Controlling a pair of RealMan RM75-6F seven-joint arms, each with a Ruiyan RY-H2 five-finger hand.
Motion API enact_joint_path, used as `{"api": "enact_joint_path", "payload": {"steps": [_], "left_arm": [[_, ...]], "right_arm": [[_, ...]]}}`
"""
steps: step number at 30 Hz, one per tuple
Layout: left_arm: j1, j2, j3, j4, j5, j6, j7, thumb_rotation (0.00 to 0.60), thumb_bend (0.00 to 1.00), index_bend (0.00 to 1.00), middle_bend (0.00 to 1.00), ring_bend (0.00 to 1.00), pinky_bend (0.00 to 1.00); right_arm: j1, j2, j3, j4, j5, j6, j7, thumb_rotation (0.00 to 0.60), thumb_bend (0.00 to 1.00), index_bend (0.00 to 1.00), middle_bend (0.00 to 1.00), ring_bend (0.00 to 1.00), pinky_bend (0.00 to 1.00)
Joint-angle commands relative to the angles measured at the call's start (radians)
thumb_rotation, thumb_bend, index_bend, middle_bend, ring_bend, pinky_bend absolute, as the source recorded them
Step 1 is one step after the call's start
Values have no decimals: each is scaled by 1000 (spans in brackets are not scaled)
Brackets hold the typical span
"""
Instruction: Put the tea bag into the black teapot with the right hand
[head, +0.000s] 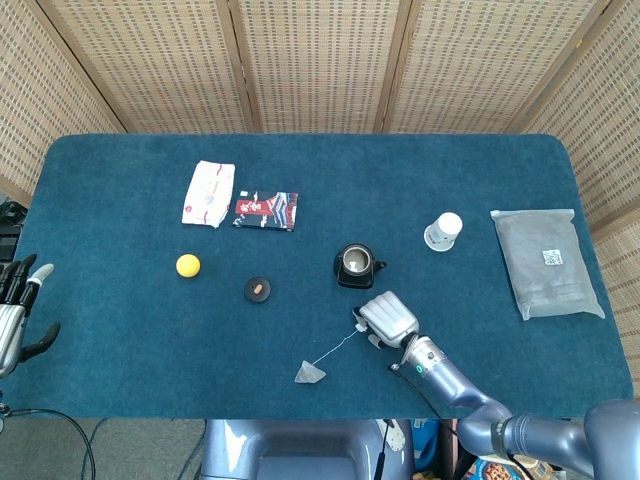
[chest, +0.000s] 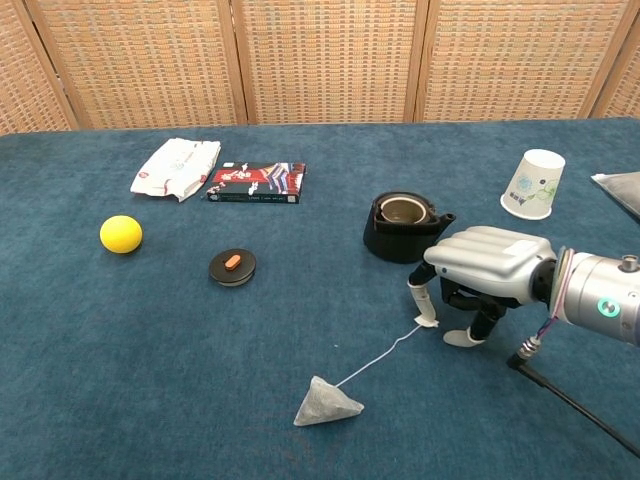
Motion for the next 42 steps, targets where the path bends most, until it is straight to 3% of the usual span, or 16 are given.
{"api": "enact_joint_path", "payload": {"steps": [1,42], "left_arm": [[0,-2,0,4,-1,-1,-4,600,339,100,20,4,0],[3,-13,4,29,-4,-7,-25,600,340,100,20,4,0]], "right_arm": [[3,-1,2,-1,5,-1,-4,600,461,547,999,941,955],[39,-20,8,10,48,-8,-31,600,507,559,999,940,955]]}}
